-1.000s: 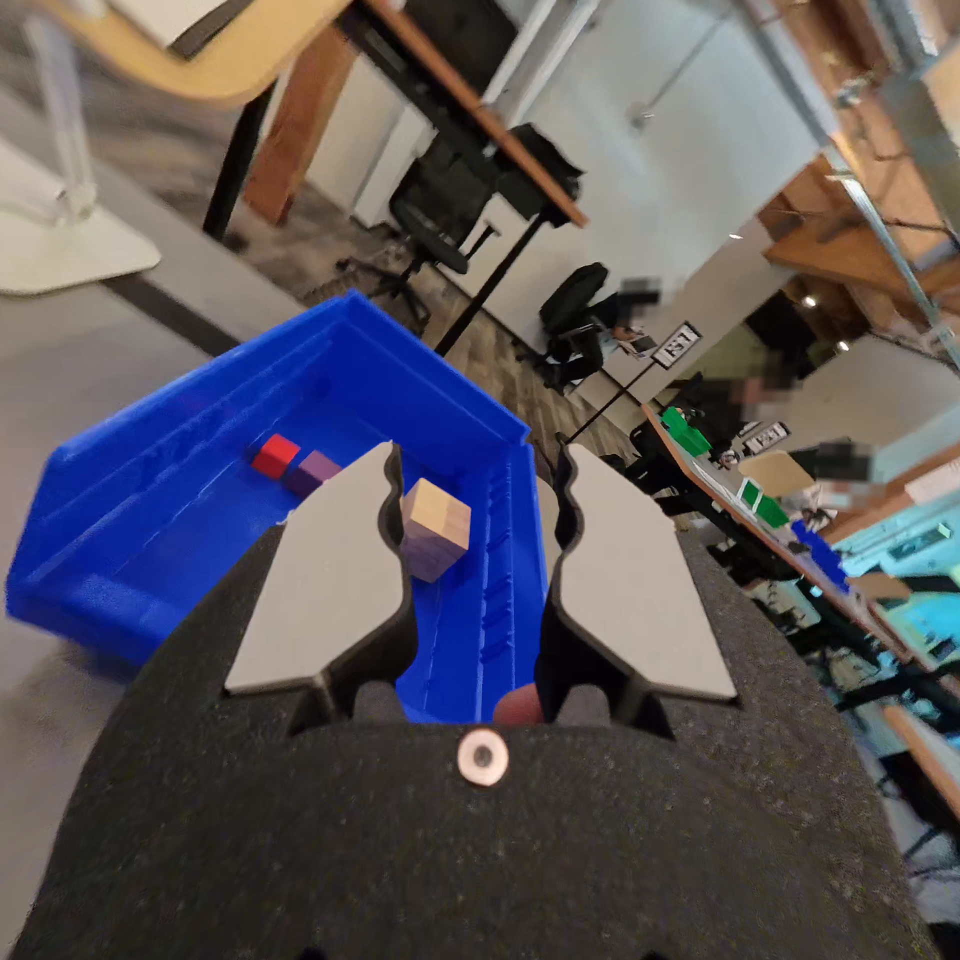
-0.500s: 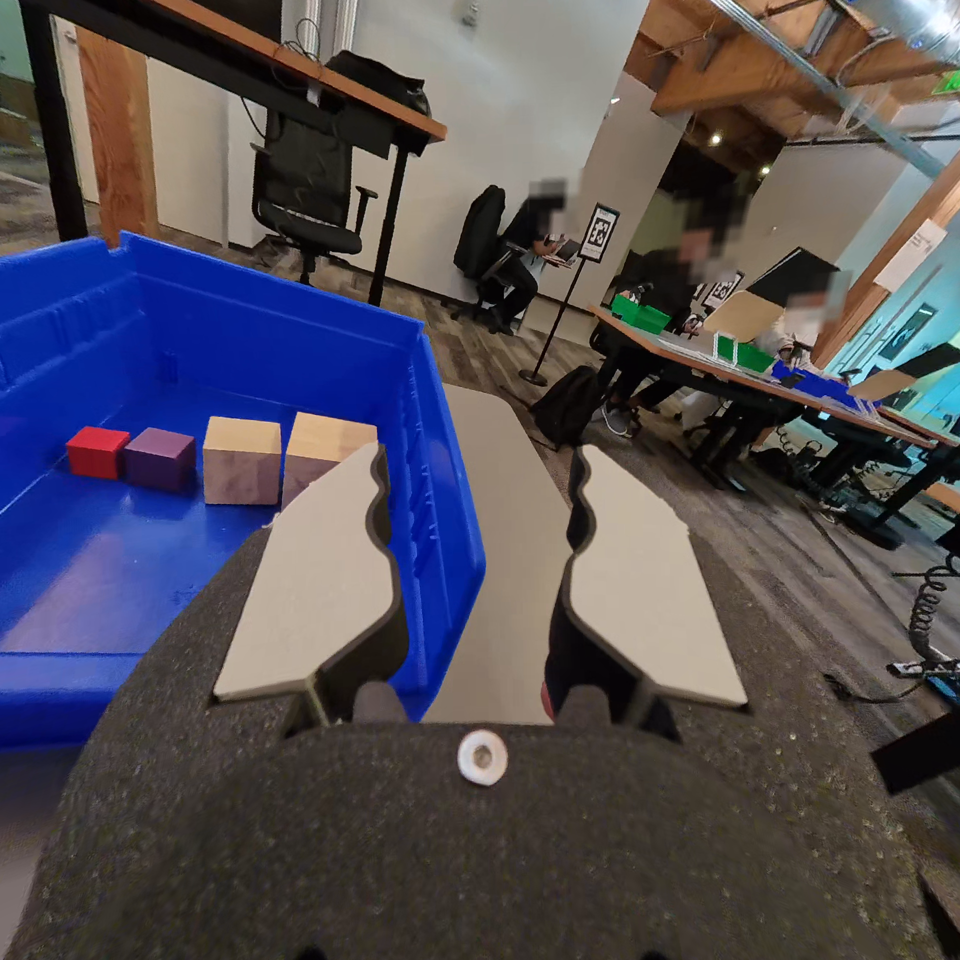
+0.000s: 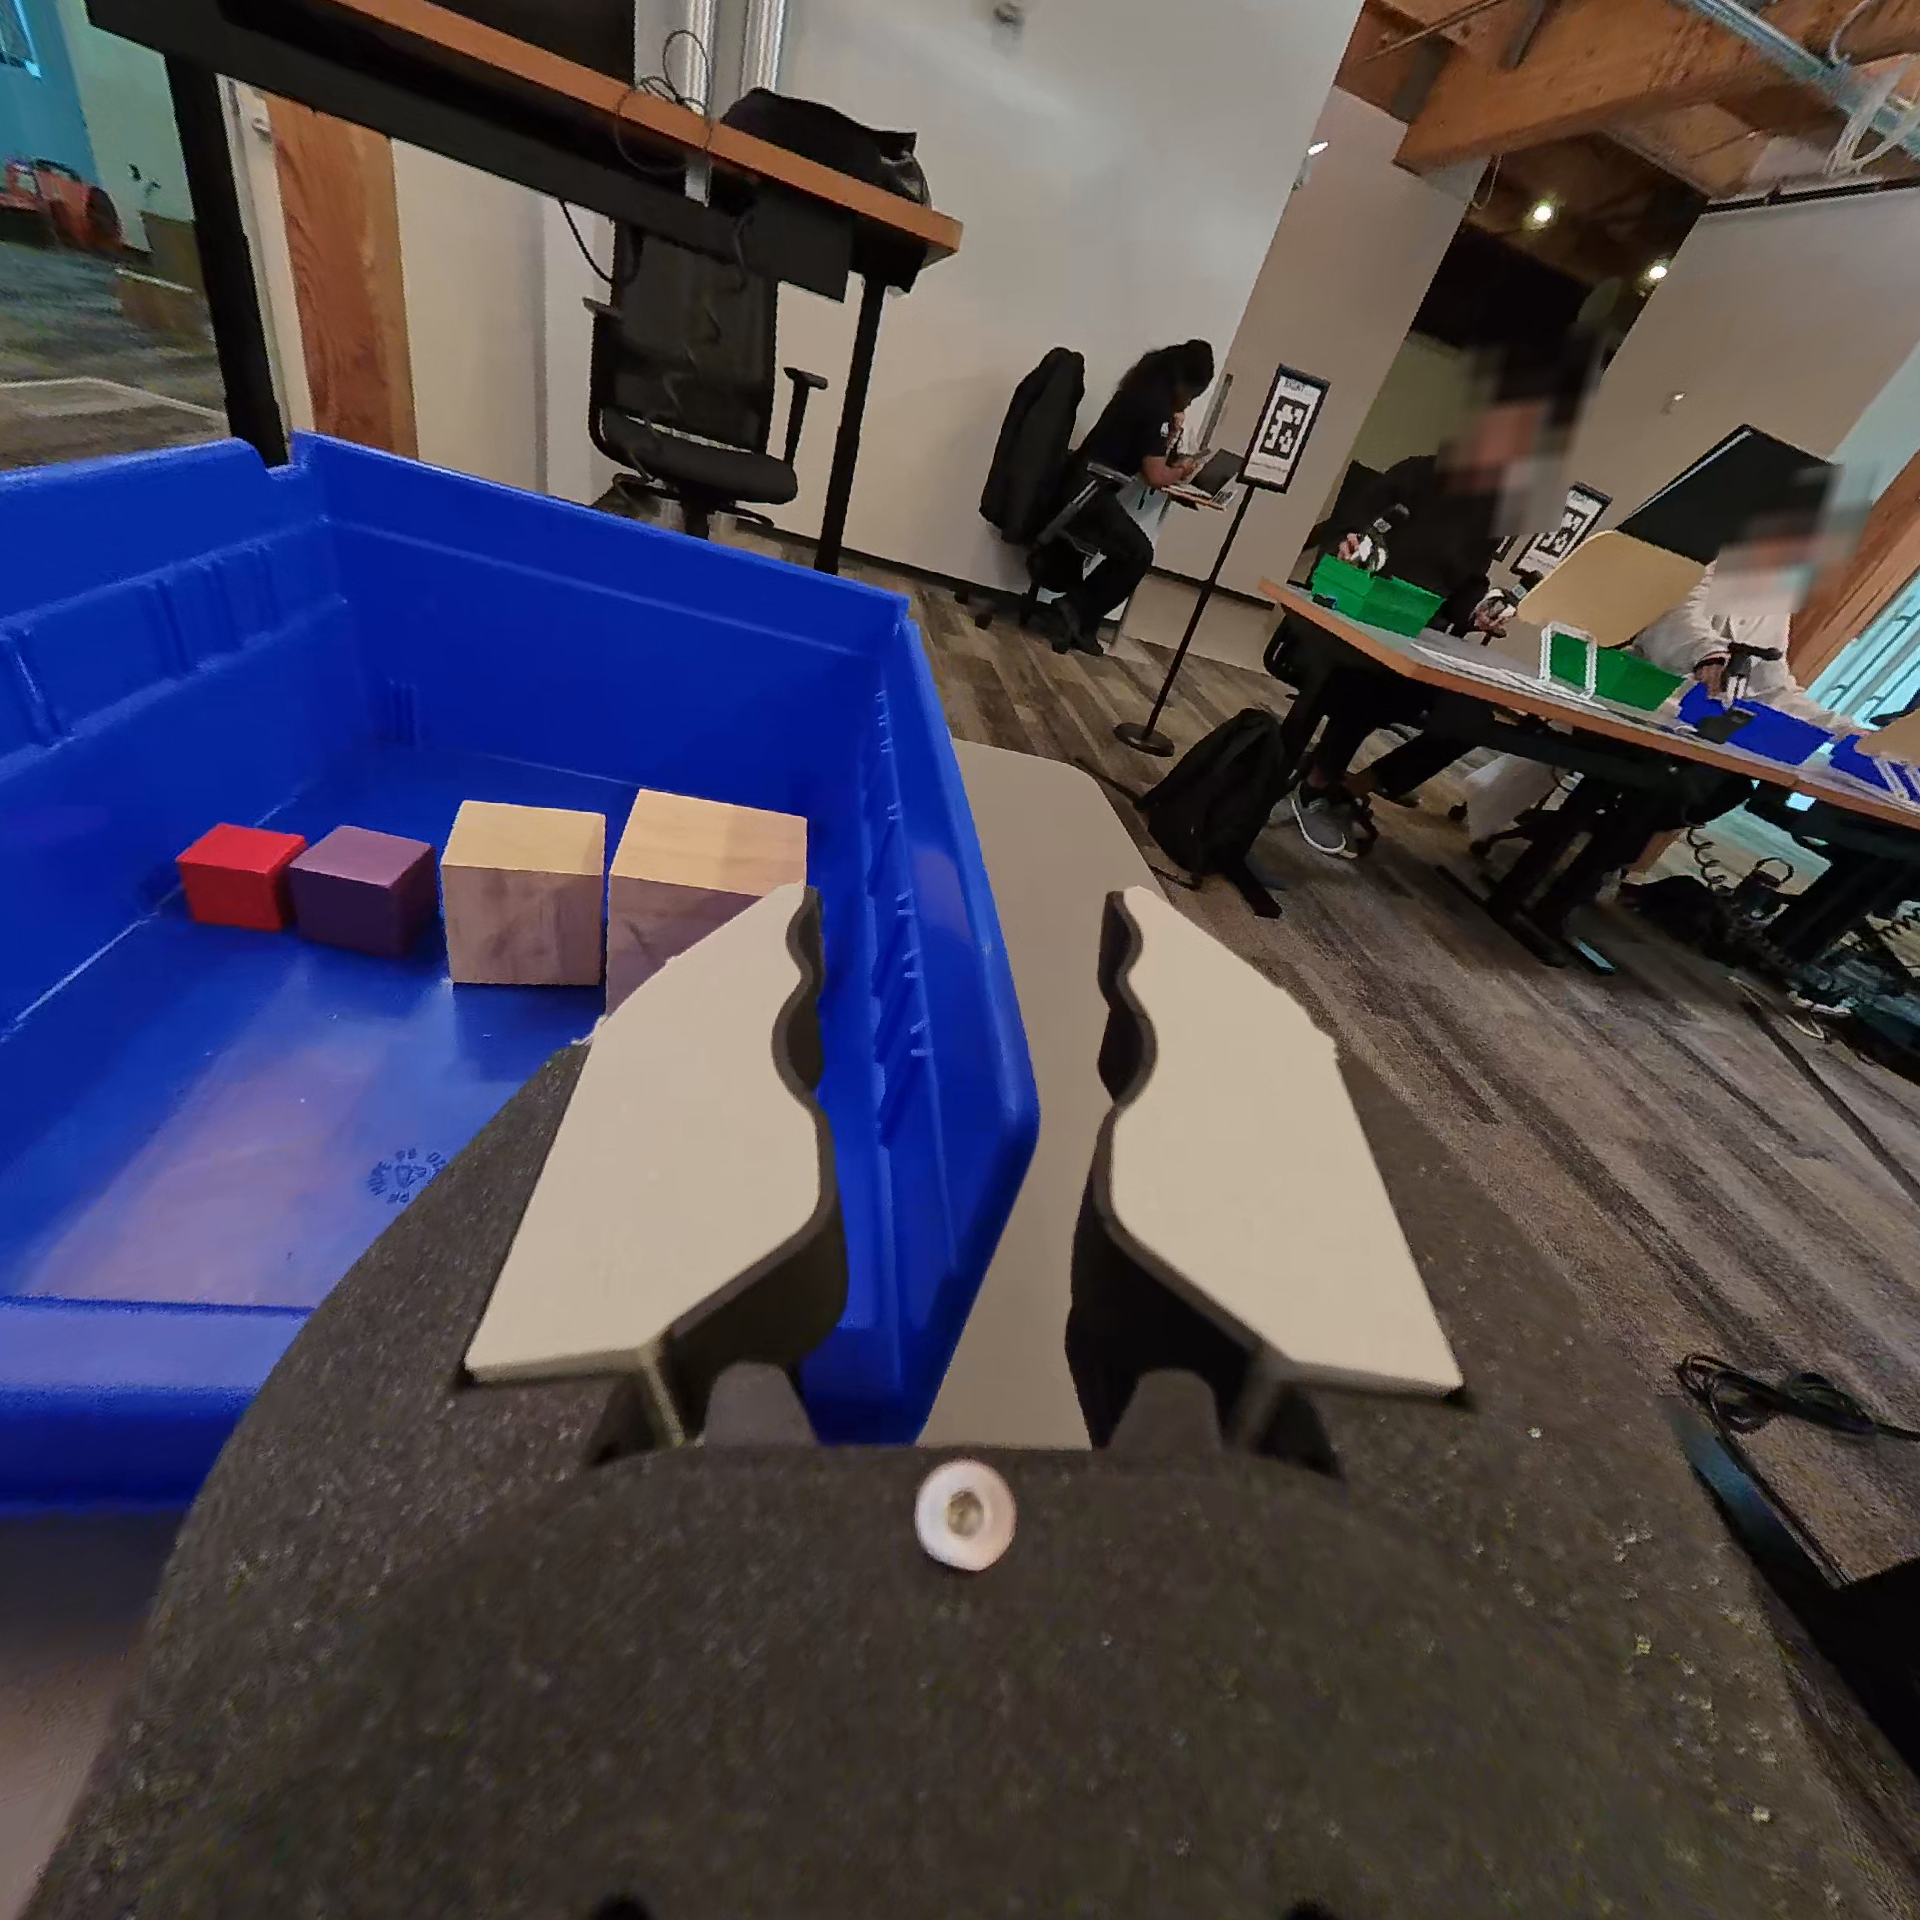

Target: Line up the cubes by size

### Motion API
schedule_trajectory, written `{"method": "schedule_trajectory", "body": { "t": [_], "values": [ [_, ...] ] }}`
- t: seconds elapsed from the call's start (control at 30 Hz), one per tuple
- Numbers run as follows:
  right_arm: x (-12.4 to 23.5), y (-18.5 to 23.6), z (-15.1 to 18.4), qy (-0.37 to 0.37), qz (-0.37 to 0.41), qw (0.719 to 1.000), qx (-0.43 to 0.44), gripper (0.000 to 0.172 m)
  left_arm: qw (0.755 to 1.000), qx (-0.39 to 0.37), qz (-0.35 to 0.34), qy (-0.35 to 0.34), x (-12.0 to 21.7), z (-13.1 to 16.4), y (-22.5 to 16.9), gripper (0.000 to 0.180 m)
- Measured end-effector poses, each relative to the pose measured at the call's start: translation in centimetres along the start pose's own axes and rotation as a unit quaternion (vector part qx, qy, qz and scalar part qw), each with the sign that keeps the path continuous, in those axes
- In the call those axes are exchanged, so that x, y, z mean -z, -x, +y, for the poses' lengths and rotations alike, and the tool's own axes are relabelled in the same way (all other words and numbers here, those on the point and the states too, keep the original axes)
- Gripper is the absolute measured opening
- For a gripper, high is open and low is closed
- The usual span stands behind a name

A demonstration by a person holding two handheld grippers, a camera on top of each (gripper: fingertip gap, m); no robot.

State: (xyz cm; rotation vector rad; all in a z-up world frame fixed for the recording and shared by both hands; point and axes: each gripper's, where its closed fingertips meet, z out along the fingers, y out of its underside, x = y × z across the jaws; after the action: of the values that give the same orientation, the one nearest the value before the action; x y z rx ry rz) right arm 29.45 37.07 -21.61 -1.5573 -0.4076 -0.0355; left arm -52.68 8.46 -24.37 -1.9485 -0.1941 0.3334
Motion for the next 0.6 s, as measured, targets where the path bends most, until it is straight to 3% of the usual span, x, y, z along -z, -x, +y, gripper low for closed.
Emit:
{"method": "schedule_trajectory", "body": {
  "t": [0.23,0.6],
  "values": [
    [-0.1,-0.1,0.0,0.001,-0.004,1.000,-0.011,0.048,1.000,0.016,-0.017,-0.016,0.0,-0.2,0.6,0.067],
    [0.1,0.0,0.6,0.022,-0.021,0.999,-0.023,0.026,0.995,0.049,-0.033,-0.080,0.2,-1.0,1.8,0.036]
  ]
}}
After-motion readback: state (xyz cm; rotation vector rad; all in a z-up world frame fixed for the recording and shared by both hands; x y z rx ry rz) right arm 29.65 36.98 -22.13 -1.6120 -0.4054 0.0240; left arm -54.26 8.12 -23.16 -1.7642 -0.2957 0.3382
